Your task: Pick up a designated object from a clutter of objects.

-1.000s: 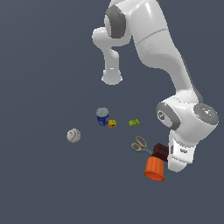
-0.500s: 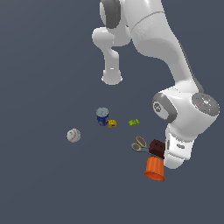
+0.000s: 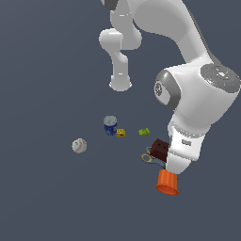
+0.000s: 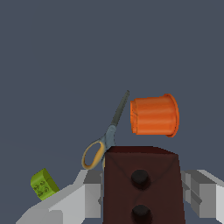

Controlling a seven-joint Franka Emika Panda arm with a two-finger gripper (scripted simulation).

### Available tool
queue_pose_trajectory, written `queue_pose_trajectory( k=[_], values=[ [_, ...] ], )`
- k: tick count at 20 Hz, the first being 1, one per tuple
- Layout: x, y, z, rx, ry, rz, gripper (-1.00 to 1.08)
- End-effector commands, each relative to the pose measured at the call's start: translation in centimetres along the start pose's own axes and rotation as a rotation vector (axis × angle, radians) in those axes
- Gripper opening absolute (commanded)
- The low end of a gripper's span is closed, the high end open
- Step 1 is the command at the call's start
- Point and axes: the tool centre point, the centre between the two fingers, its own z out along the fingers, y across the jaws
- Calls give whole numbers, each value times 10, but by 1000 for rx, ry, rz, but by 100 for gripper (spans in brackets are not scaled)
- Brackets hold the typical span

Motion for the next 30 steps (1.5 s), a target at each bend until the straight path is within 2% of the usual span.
queue_pose_trajectory(
  k=[1,17,24,30],
  values=[
    [-15,6,-26,1,-1,1,-100],
    [-101,48,-175,15,-16,8,-100],
    [-119,60,-207,17,-20,11,-100],
    [-124,63,-216,18,-22,12,-100]
  ],
)
